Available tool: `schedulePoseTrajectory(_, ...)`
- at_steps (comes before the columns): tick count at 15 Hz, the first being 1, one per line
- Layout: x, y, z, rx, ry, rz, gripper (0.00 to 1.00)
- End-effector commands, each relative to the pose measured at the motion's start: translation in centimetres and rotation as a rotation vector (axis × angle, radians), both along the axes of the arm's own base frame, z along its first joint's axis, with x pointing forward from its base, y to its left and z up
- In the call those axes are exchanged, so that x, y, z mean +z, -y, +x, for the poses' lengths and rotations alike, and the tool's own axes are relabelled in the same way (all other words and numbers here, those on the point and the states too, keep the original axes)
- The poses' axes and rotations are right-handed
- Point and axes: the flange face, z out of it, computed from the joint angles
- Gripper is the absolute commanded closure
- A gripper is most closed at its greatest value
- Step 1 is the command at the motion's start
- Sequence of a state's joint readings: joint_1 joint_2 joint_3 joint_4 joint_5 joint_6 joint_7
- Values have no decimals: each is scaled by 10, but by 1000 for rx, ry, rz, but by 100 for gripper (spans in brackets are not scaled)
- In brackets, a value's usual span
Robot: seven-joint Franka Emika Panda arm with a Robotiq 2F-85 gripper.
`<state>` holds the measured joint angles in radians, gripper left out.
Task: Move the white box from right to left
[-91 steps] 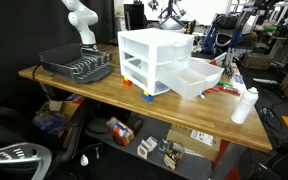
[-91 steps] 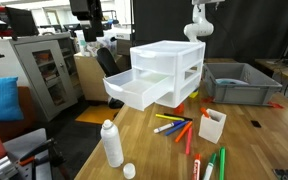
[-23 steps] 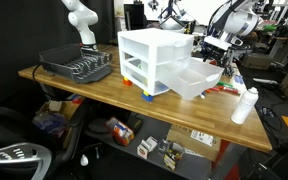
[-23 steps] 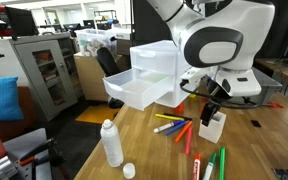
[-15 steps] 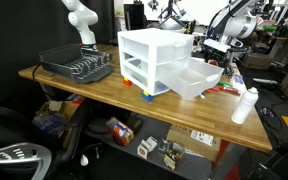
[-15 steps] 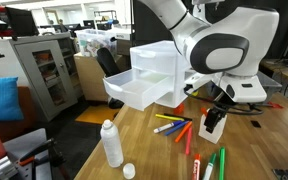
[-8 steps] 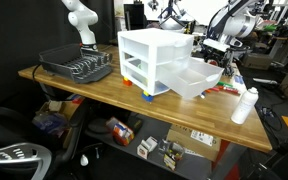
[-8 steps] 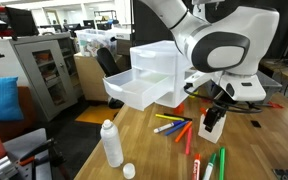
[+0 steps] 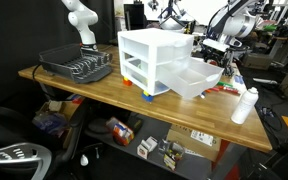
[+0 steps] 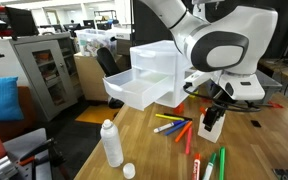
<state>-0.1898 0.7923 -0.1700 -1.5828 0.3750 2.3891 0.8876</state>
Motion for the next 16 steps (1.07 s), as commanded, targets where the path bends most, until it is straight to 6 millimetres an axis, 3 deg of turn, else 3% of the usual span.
schedulePoseTrajectory(1,0,-1,-5,-14,-7,-16,0)
schedulePoseTrajectory(10,17,-7,-10,-16,47,-24,0)
schedulePoseTrajectory(16,3,-18,-22,-13,11,10,0)
